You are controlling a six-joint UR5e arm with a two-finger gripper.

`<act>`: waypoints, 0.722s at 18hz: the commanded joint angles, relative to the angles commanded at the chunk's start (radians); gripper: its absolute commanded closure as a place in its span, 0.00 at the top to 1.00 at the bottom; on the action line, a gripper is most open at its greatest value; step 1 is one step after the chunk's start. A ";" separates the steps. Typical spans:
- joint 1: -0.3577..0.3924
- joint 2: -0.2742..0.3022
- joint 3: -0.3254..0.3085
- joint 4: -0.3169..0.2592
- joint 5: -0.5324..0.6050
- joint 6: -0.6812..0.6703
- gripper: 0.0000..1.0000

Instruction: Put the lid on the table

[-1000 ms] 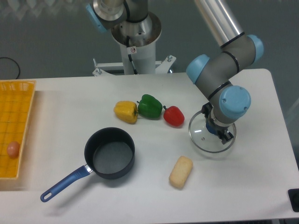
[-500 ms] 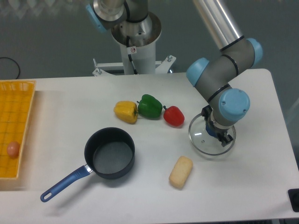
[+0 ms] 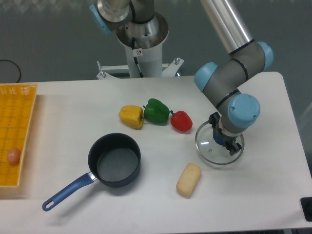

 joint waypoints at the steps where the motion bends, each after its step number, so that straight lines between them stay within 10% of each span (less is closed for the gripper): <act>1: -0.002 0.000 -0.002 0.002 0.000 0.000 0.60; 13: -0.006 -0.017 -0.003 0.021 -0.002 -0.003 0.60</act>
